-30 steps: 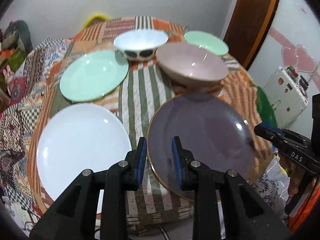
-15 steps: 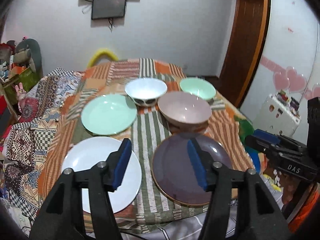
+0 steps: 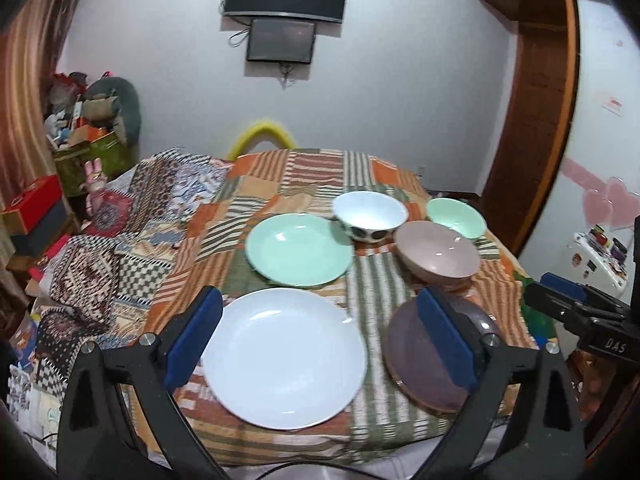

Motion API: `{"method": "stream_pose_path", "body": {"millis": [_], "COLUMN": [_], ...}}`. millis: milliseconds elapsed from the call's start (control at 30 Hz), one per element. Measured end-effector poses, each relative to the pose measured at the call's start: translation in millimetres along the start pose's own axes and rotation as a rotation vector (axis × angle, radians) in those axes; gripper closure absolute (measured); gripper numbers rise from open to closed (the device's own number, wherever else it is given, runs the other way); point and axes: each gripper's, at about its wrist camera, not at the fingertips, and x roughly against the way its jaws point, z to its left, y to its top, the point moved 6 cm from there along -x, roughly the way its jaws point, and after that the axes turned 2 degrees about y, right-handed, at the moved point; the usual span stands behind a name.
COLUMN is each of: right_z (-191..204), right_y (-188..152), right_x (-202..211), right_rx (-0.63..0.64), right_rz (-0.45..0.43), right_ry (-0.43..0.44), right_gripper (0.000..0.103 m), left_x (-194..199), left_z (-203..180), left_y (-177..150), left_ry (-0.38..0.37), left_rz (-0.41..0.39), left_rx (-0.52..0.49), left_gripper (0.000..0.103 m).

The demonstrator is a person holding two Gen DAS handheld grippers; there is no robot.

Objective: Organize plates and bowls
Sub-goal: 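Close both grippers on the rim of the white plate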

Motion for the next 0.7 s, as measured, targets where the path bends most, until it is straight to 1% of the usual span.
{"method": "stream_pose_path", "body": {"millis": [167, 300, 533, 700], "right_z": [18.2, 31.2, 53.0, 65.8], "right_y": [-2.6, -4.0, -11.0, -16.9], "right_x": [-20.0, -41.5, -72.2, -95.4], "right_rx": [0.016, 0.025, 0.051, 0.089], "right_rz": [0.030, 0.065, 0.127, 0.177], "right_ry": [0.021, 0.035, 0.046, 0.036], "right_gripper": [0.025, 0.025, 0.025, 0.025], "left_x": [-11.1, -25.2, -50.8, -73.3], "left_z": [26.8, 41.9, 71.6, 93.8], "left_y": [-9.1, -19.1, -35.7, -46.9], "left_ry": [0.048, 0.063, 0.052, 0.036], "left_rz": [0.033, 0.067, 0.125, 0.177], "left_rx": [-0.004, -0.007, 0.035, 0.072], "left_gripper": [0.004, 0.004, 0.004, 0.004]}}
